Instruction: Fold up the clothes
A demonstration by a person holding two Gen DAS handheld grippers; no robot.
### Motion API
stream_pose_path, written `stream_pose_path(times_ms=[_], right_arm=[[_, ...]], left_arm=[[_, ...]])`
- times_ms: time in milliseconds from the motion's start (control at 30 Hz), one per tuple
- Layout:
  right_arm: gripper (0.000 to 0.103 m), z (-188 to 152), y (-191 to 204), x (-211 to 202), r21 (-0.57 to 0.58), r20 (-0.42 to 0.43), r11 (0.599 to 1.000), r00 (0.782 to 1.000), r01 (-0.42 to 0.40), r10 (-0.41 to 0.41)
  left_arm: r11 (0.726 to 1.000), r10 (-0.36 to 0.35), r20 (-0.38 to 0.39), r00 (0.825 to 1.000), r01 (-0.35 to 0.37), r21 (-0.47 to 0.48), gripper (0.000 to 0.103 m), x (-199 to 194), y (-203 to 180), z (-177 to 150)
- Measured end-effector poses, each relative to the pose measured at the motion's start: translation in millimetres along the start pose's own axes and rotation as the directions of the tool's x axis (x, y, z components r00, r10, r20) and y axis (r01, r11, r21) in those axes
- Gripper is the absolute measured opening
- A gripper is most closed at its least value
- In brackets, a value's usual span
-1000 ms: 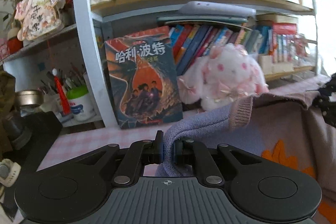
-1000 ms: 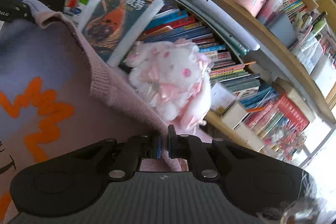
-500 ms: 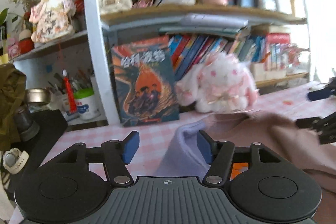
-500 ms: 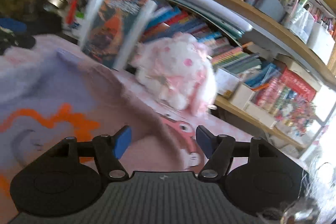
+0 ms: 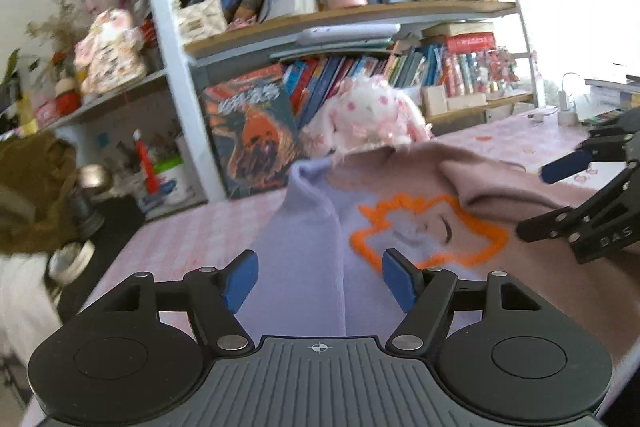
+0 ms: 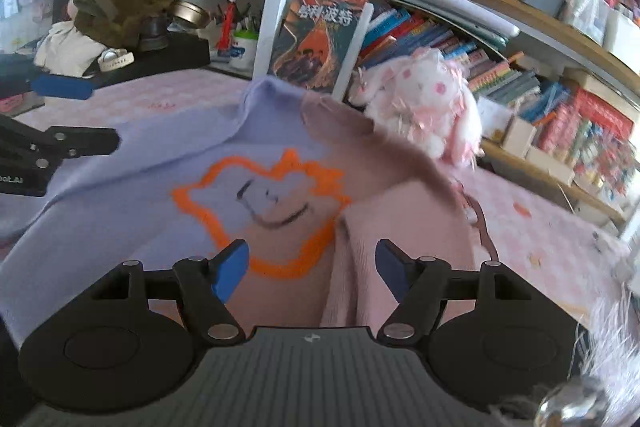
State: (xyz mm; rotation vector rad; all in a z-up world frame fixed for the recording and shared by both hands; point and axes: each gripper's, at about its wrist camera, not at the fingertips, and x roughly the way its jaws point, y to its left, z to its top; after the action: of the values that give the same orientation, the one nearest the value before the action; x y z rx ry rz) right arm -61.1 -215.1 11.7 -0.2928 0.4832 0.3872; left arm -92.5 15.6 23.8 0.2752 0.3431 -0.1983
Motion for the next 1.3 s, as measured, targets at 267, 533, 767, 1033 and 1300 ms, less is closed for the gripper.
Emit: stream_pose_path(times_ms=[267,533,767,1033,1300], right_arm=[[0.066,-34.1,-9.0,-14.9,0.152,-0.056,0.988,0.998,0.032,-0.024],[0.068,-51.8,-11.4,-18.3,0.190,-0.047,0.981,0.998,0.049,-0.041],[0.072,-61.2,-17.5,-19.8,0.239,-0.007,0.971,1.000,0.028,-0.027],[0.072,-64.4,-17.2,-20.5,0.235,0.014,0.972,1.000,0.024,-0.028],[0.072,-67.6,-15.1,-21.7,0.237,0.033,0.971,0.999,0.031,-0.040]], left_arm=[[0.997,0.072,-0.052,0.996,-0.073,-0.011,0.070,-16.8,-1.6,-28.1],[0.994,0.098,-0.072,0.993,-0.094,0.057,0.071,-13.6,-11.9,-35.5],[0.990,0.109,-0.088,0.990,-0.101,0.097,0.071,-4.9,-17.6,-35.4],[0.982,0.114,-0.090,0.989,-0.098,0.164,0.071,-4.3,-20.4,-33.9],[0.956,0.148,-0.091,0.985,-0.119,0.266,0.071,-3.7,-29.1,-37.2]])
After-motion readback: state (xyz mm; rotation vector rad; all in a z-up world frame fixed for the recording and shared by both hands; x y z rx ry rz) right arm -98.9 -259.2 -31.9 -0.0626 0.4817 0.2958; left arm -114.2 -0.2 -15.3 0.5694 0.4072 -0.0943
